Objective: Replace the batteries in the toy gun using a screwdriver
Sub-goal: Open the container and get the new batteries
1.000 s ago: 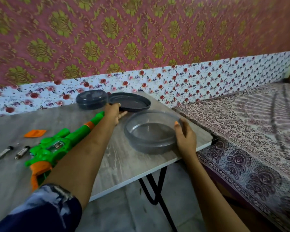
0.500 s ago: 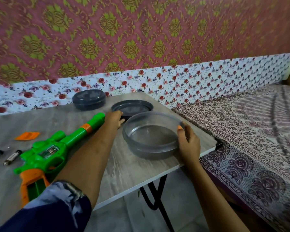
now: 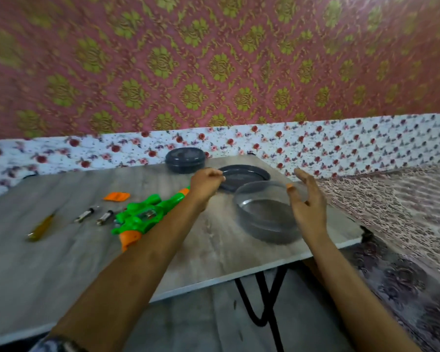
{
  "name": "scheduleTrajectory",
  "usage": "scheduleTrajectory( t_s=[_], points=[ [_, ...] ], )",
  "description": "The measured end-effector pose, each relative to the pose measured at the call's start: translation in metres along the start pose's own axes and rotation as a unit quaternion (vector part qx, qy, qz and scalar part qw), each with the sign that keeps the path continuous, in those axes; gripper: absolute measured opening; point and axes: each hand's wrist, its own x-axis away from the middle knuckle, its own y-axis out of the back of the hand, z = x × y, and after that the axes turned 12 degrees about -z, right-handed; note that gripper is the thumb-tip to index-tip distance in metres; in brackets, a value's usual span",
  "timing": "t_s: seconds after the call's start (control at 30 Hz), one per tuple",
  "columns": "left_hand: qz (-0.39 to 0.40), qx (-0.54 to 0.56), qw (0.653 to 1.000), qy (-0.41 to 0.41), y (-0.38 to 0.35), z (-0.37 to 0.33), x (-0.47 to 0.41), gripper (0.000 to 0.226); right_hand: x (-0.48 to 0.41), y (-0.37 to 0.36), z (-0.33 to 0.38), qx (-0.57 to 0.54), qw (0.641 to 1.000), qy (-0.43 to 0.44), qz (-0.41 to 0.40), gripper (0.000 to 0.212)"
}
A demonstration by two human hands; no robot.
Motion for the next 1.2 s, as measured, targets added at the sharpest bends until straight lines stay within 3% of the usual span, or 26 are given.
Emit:
scheduleTrajectory(
  t_s=[0.13,0.23,0.37,0.53,0.67,0.8,0.97,1.1,1.2],
  points=[
    [-0.084,-0.153,0.978,-0.111,0.071,0.003,0.000,0.029,0.024,-0.064,0.040,-0.038,0.996,0.001,0.083,0.036],
    [-0.129,-0.199,0.962,-0.132,0.127,0.010,-0.004,0.023,0.049,-0.110,0.066,-0.063,0.988,0.004,0.138,0.034],
    [-0.206,-0.248,0.942,-0.091,0.212,0.033,-0.011,0.015,0.085,-0.174,0.096,-0.107,0.969,0.022,0.222,0.033],
    [-0.253,-0.264,0.930,-0.029,0.285,0.071,-0.022,0.012,0.111,-0.235,0.112,-0.034,0.946,0.065,0.315,0.031],
    [-0.172,-0.296,0.939,-0.018,0.299,0.094,-0.030,0.010,0.111,-0.264,0.114,0.065,0.916,0.111,0.380,0.036],
    [-0.076,-0.372,0.925,-0.019,0.285,0.111,-0.038,0.030,0.107,-0.287,0.119,0.230,0.832,0.166,0.477,0.057],
    [-0.025,-0.419,0.907,-0.018,0.266,0.123,-0.049,0.043,0.110,-0.305,0.127,0.326,0.775,0.177,0.511,0.057],
    [-0.041,-0.481,0.876,0.005,0.253,0.128,-0.053,0.048,0.118,-0.318,0.125,0.371,0.762,0.181,0.498,0.044],
    [-0.071,-0.529,0.846,-0.009,0.248,0.131,-0.055,0.048,0.123,-0.326,0.120,0.373,0.772,0.173,0.485,0.044]
  ],
)
